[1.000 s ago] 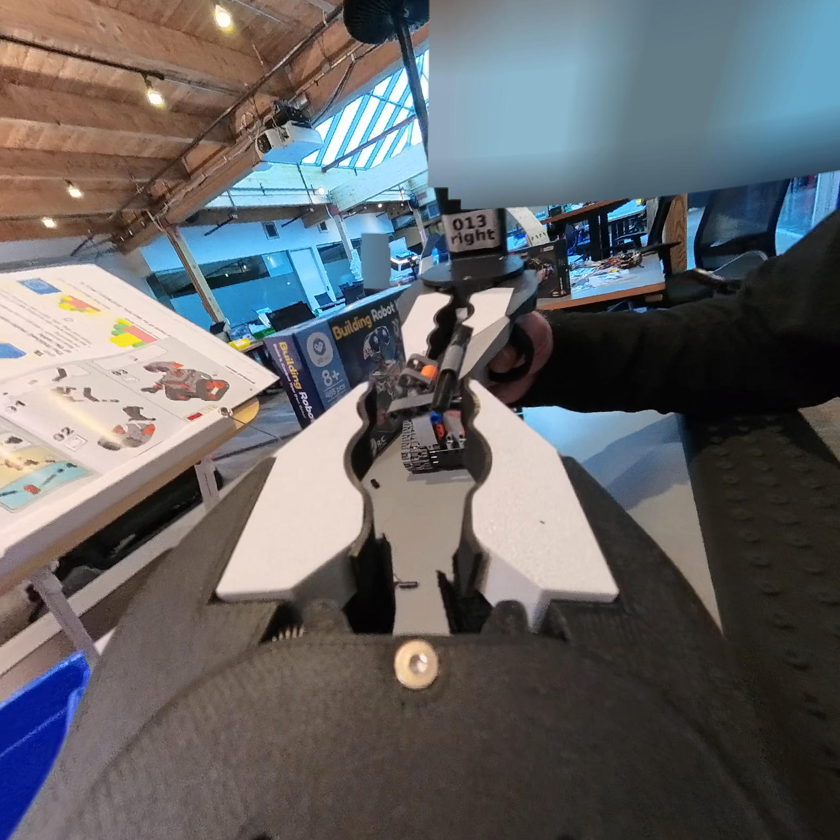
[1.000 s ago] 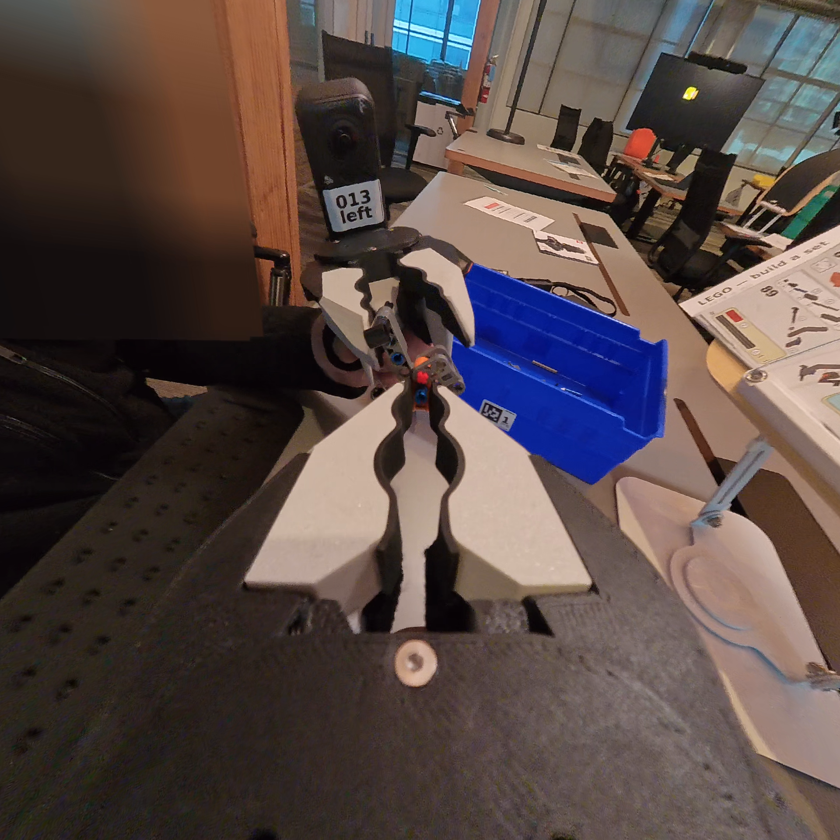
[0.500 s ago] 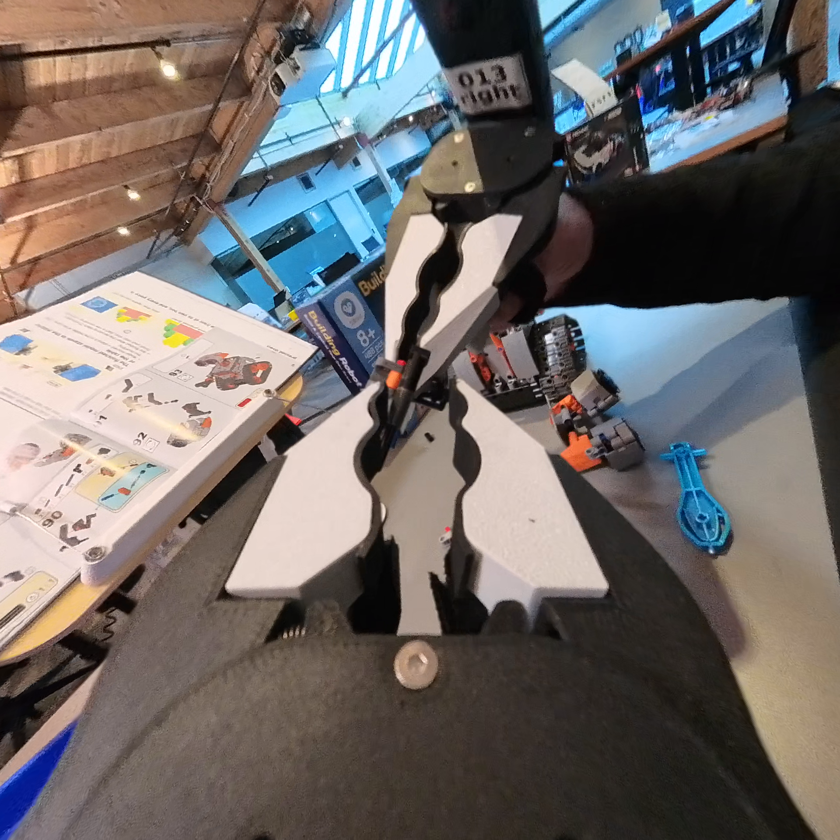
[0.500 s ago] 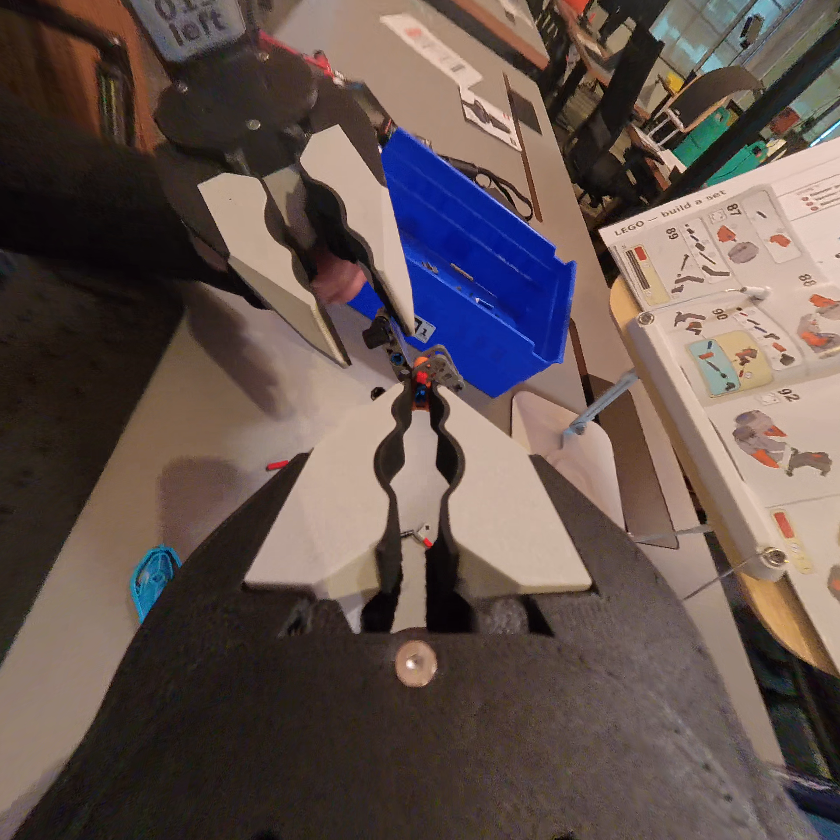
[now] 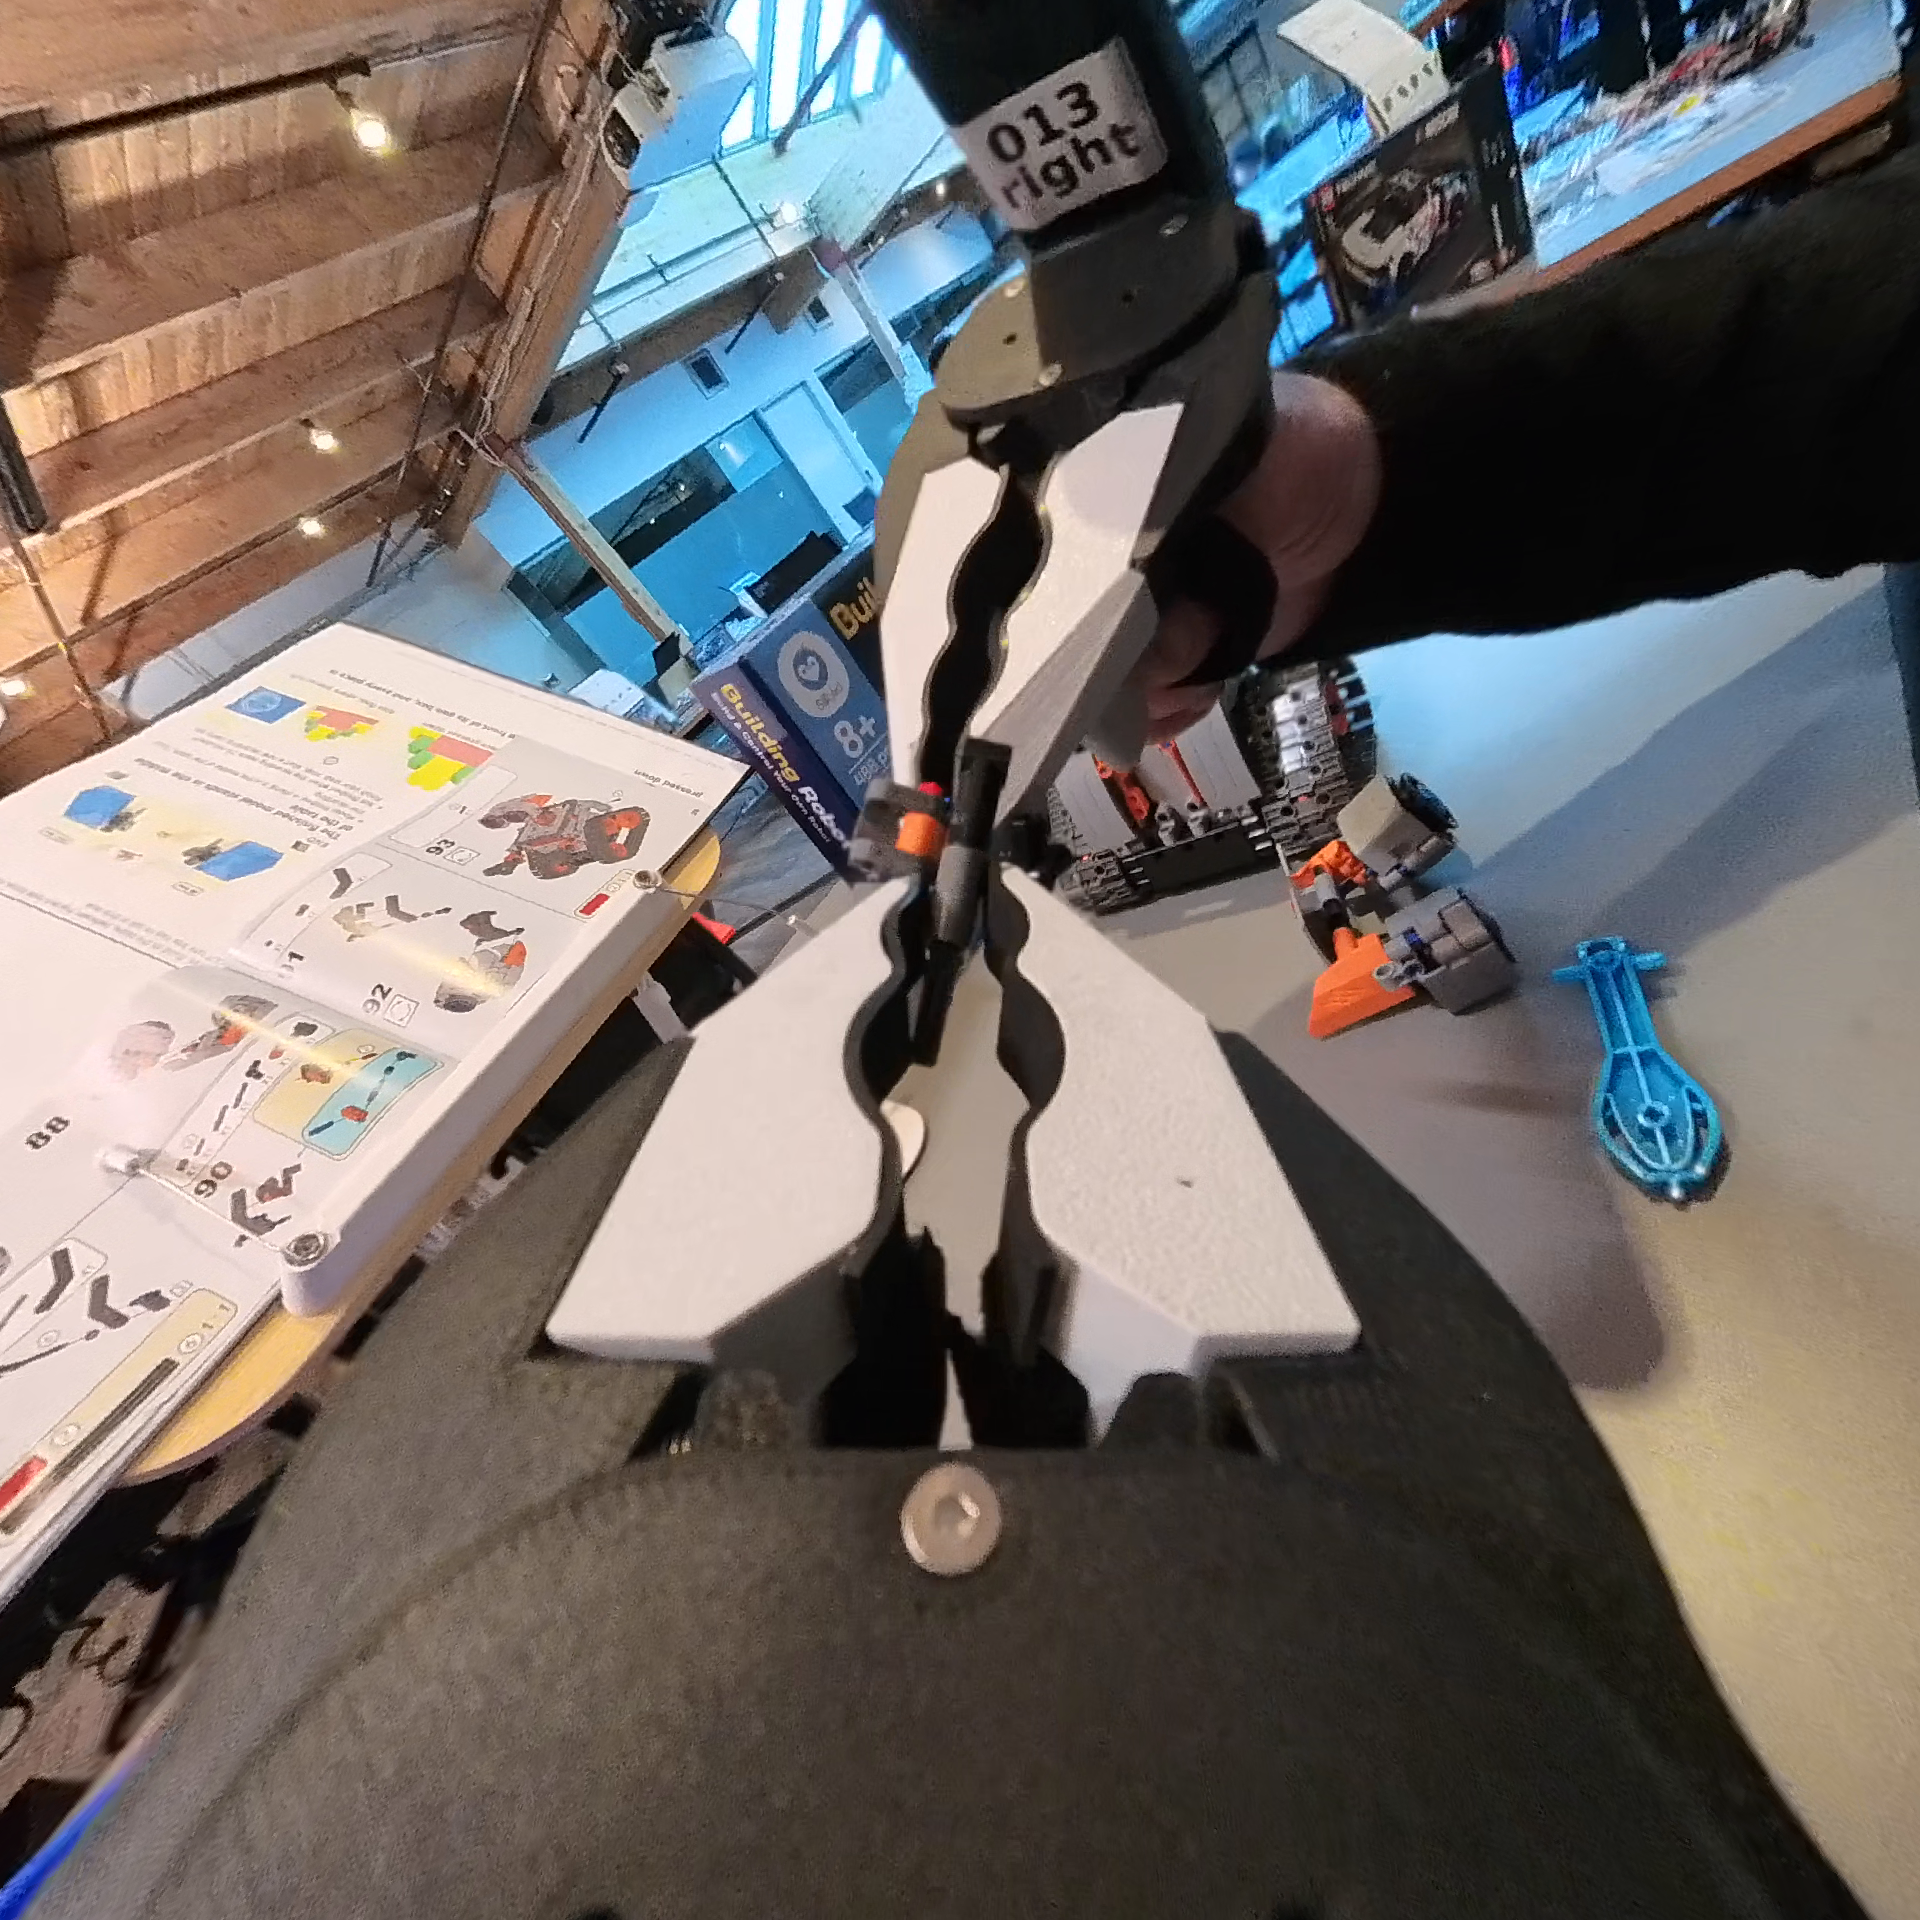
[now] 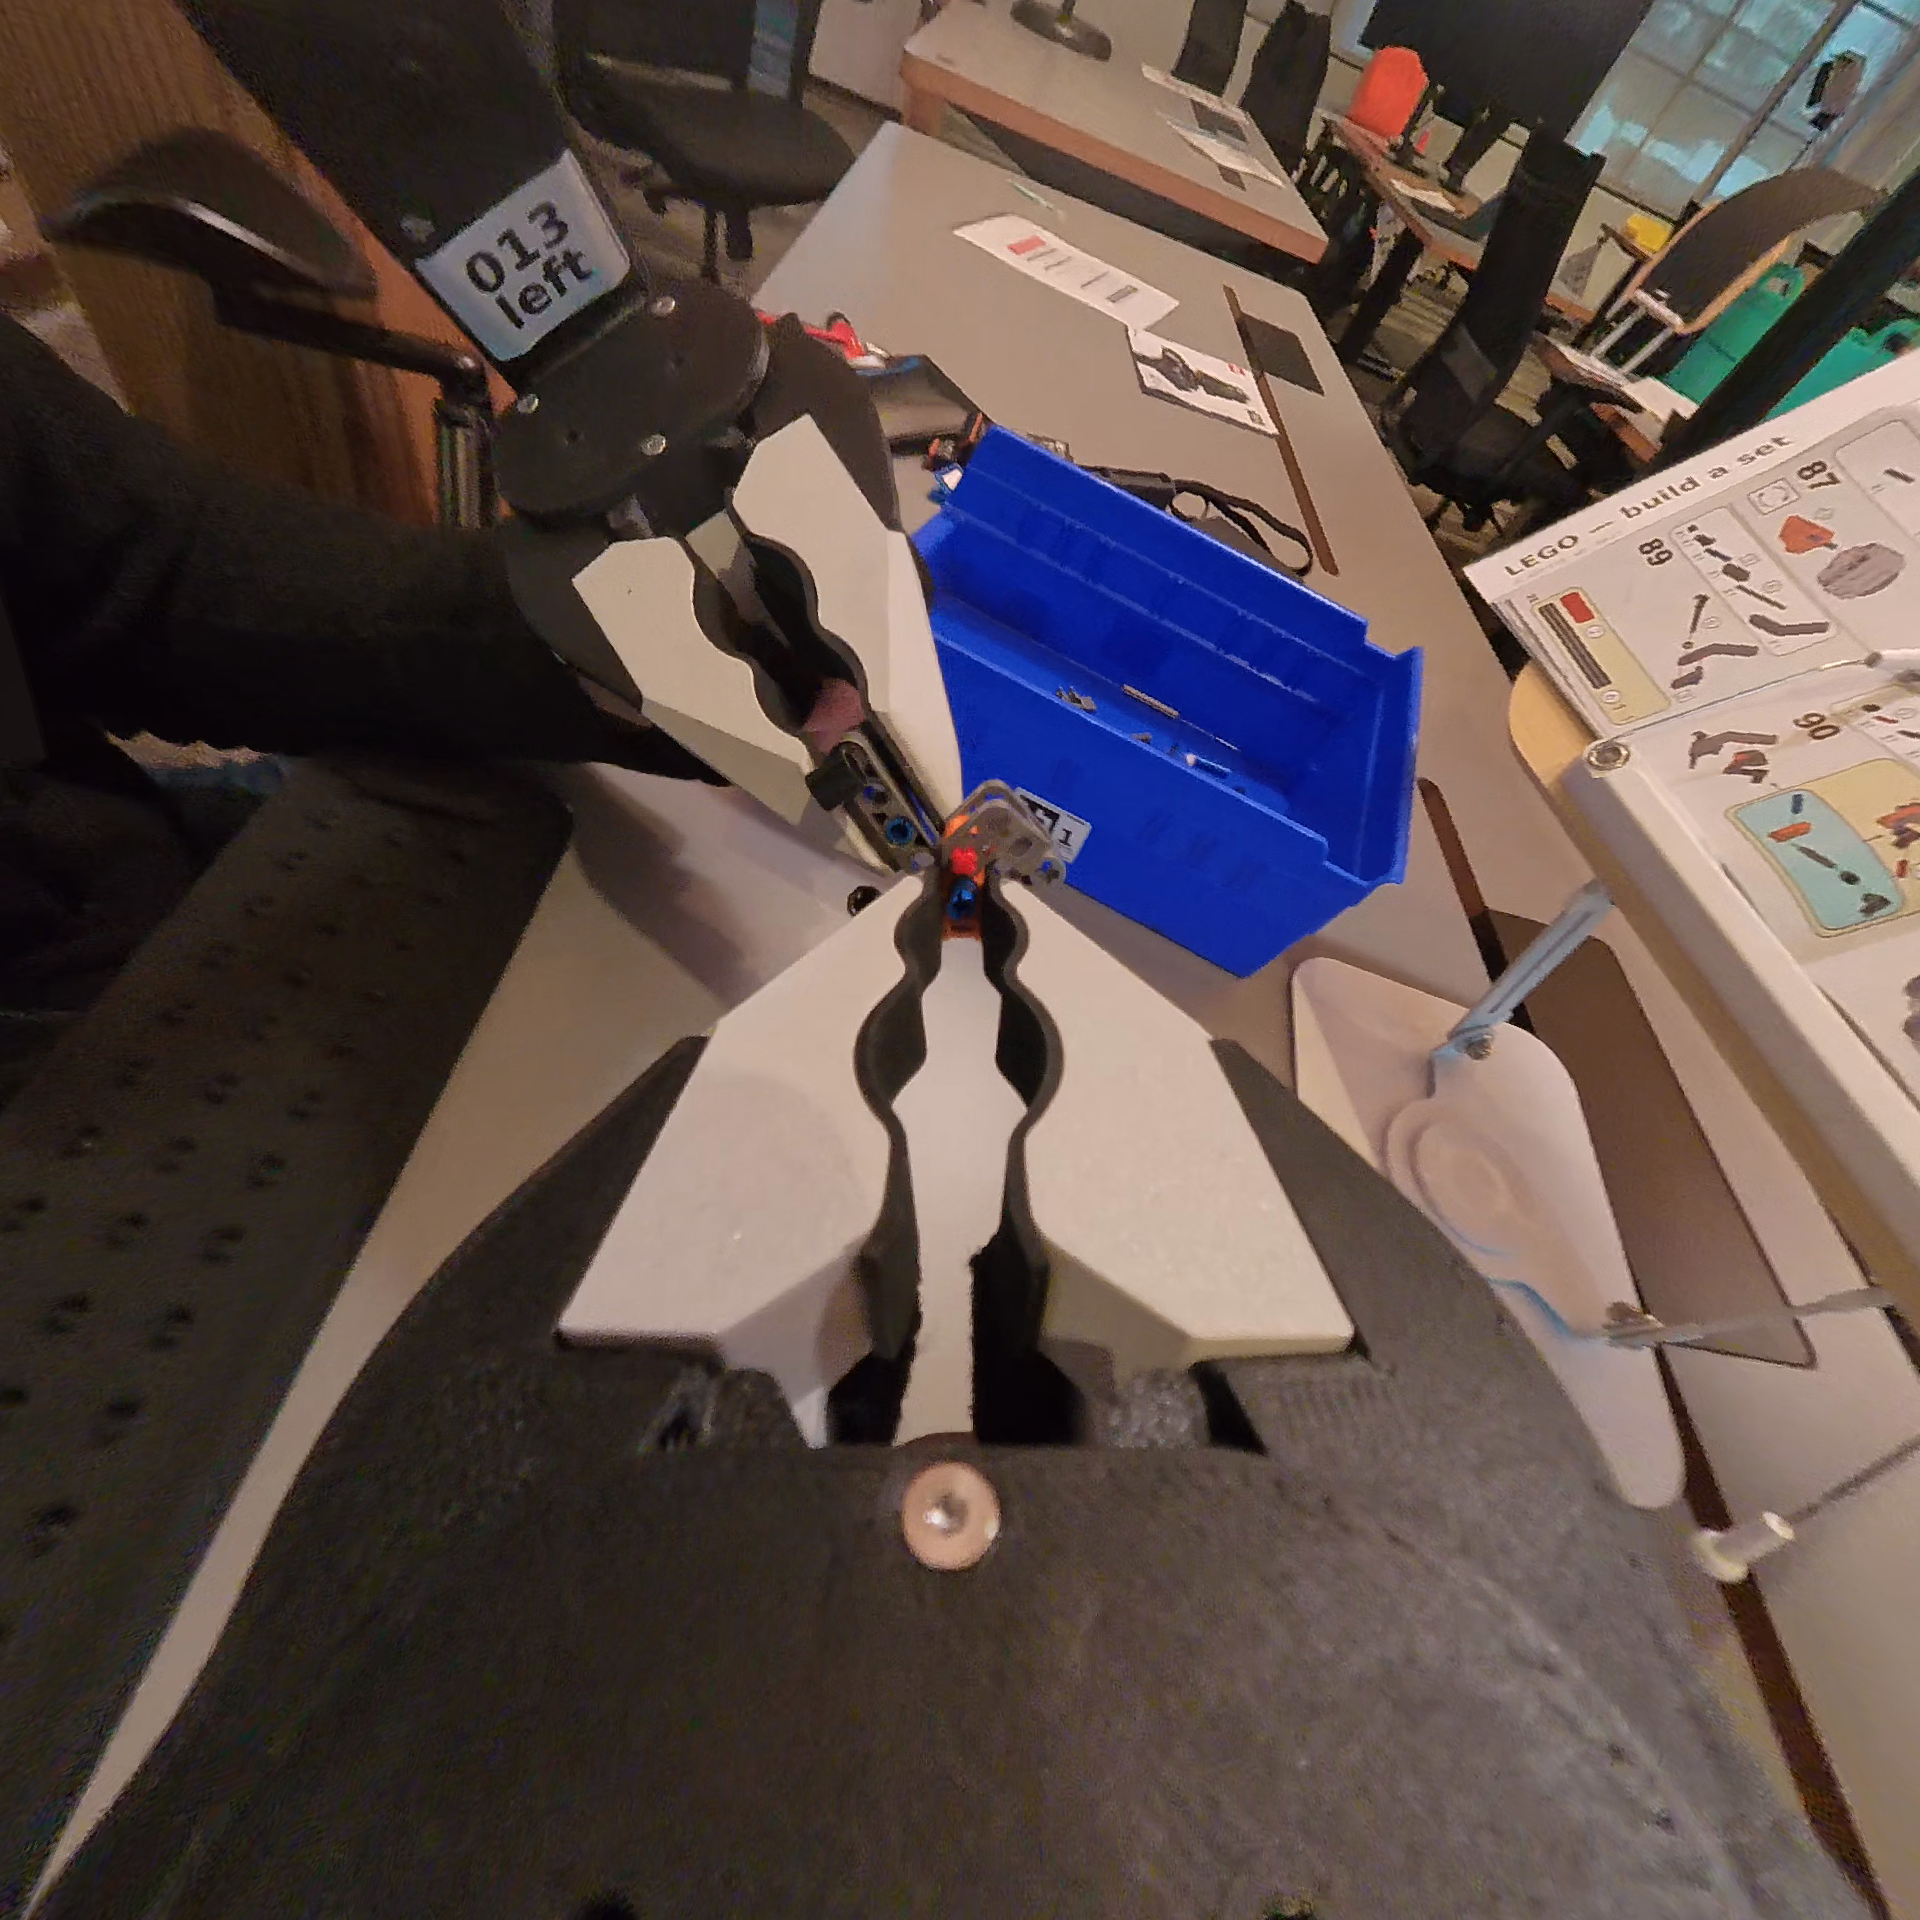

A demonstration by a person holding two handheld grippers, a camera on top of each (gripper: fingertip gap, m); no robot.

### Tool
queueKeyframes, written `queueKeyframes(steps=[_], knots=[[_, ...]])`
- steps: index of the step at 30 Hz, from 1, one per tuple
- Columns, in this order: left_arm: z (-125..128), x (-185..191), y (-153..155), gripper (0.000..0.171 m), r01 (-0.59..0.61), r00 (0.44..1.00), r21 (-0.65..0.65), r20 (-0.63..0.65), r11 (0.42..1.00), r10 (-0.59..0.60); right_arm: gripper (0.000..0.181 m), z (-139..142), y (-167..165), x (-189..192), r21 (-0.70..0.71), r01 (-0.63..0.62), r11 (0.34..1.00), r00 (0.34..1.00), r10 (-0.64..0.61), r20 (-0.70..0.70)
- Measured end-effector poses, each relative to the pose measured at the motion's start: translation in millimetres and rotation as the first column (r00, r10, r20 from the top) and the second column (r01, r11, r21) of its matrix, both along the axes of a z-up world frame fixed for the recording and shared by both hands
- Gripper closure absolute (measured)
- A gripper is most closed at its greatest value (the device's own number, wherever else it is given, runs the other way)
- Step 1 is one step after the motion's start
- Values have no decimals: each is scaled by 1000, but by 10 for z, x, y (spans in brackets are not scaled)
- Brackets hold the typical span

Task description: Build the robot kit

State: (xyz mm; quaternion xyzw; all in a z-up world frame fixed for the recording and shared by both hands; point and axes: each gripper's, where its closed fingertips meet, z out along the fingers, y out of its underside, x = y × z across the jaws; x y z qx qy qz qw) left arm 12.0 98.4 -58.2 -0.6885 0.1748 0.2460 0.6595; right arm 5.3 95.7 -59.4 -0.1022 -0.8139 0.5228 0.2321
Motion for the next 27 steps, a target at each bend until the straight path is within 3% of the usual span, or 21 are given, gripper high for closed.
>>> queueKeyframes(steps=[12, 15, 17, 18, 20, 23, 27], knots=[[-123, -9, -69, 165, -151, 960, -114, -254, 982, 118, 176, -100, -69, -19, -95, -11, 995, 988, 25, 150], [-121, -26, -95, 166, -140, 971, -109, -211, 984, 114, 176, -68, -19, -40, -166, -16, 986, 984, 45, 174], [-91, -221, -228, 166, -198, 966, -100, -187, 975, 177, 176, 52, 144, -71, -224, -2, 975, 987, 37, 155], [-28, -182, -273, 166, -129, 988, -73, -89, 989, 123, 176, 72, 171, -60, -224, -11, 975, 989, 44, 141], [6, -140, -255, 165, -134, 985, -57, -121, 989, 126, 176, -2, 128, -51, -181, -23, 983, 990, 47, 130], [-332, -224, -157, 165, -142, 989, -206, -72, 968, 130, 176, -165, 166, -104, -116, -2, 993, 990, 19, 143], [-857, -260, -180, 165, -177, 984, -452, -61, 874, 167, 176, -320, 262, -136, -43, 22, 999, 988, -15, 154]])
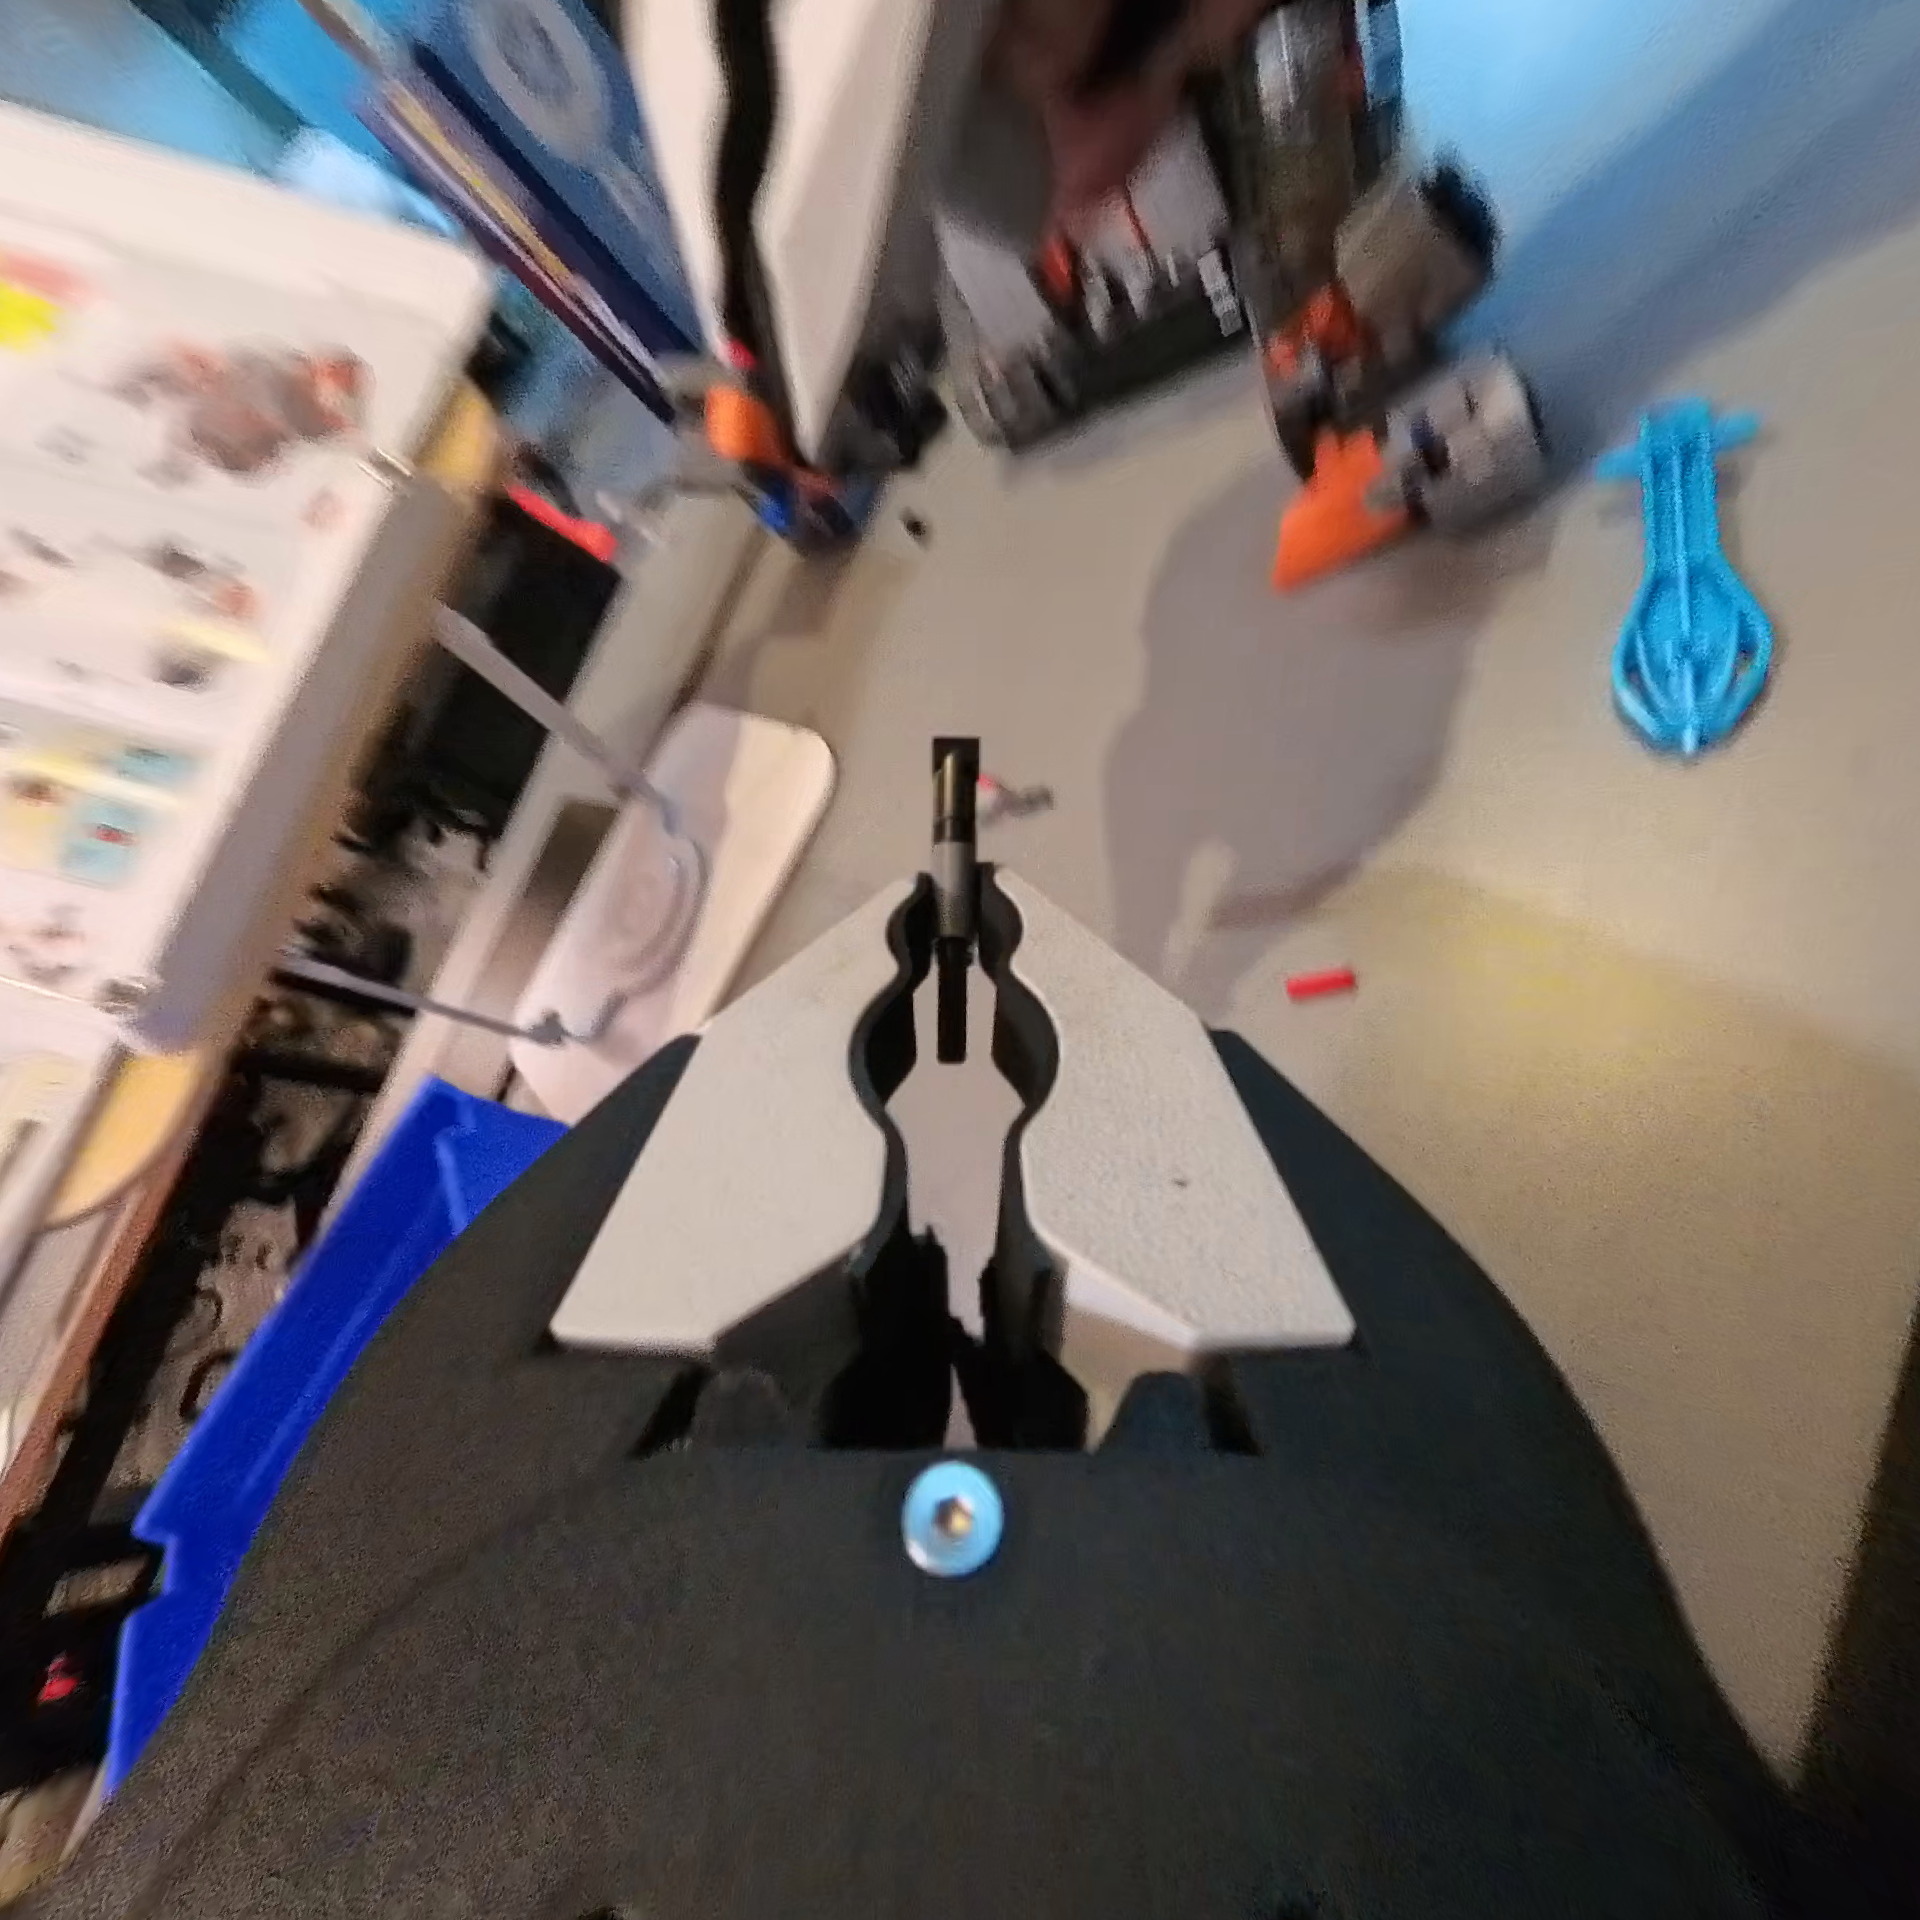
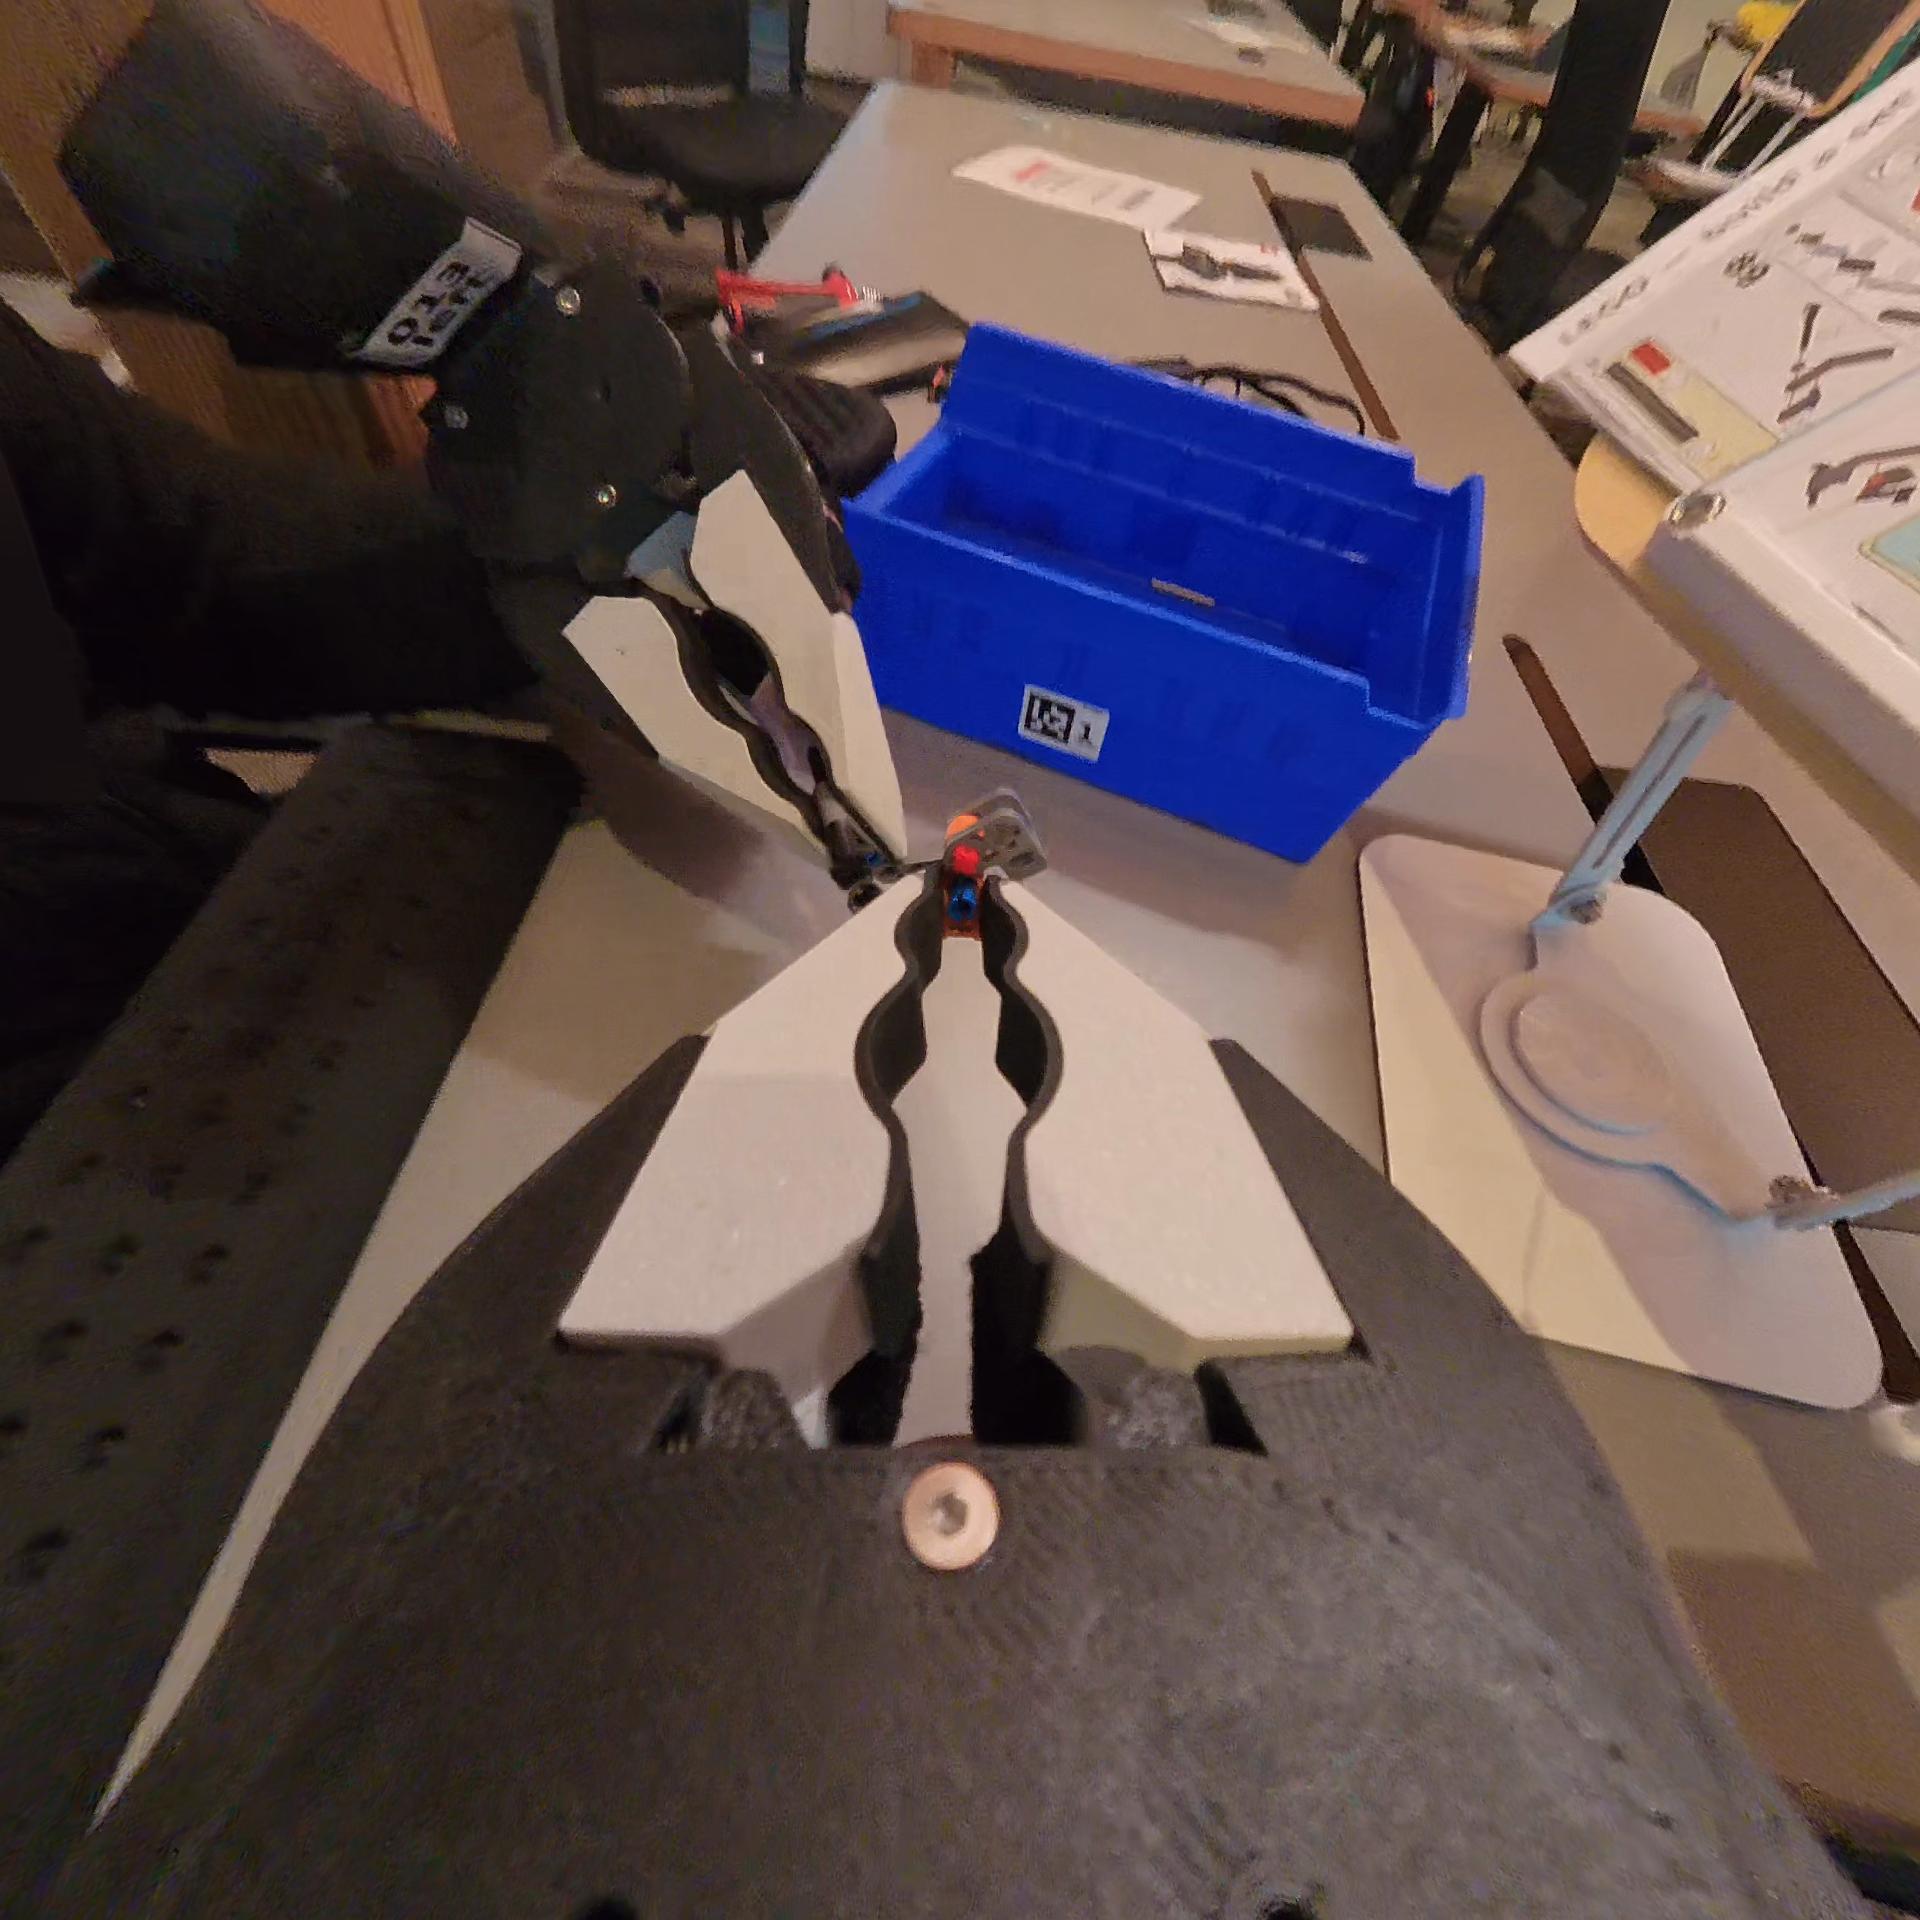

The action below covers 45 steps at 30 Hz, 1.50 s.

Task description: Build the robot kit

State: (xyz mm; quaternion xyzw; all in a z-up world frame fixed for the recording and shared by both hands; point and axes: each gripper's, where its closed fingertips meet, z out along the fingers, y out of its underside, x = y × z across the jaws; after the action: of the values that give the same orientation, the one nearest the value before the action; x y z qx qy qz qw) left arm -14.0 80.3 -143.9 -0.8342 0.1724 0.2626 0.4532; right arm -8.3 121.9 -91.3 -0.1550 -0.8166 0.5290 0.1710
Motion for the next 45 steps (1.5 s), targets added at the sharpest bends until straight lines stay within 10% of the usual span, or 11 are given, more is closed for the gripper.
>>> queueKeyframes(steps=[7, 17, 26, 29, 33, 38, 45], knots=[[-666, 24, -236, 165, -5, 997, -411, -67, 912, -25, 176, -369, -33, -15, 136, -12, 991, 1000, 8, 30], [-795, 150, -639, 165, 25, 992, -662, -79, 749, -103, 176, -485, -110, 101, 176, -63, 982, 998, 57, 38], [-757, 361, -759, 165, 75, 912, -990, 20, 117, -409, 176, -438, -45, 183, 188, -95, 977, 995, 91, 32], [-898, 326, -558, 150, 83, 884, -995, 51, 48, -465, 176, -413, 54, 148, 175, -79, 981, 997, 75, 32], [-799, 237, -348, 126, 107, 936, -967, 19, 232, -351, 176, -300, 118, 137, 124, -76, 989, 997, 73, 26], [-476, 241, -421, 121, 67, 994, -776, 106, 627, 26, 176, -235, 147, 121, 98, -64, 993, 998, 62, 24], [-855, 294, -589, 117, -129, 914, -535, 263, 835, 309, 176, -291, 37, 131, 68, -72, 995, 996, 68, 56]])
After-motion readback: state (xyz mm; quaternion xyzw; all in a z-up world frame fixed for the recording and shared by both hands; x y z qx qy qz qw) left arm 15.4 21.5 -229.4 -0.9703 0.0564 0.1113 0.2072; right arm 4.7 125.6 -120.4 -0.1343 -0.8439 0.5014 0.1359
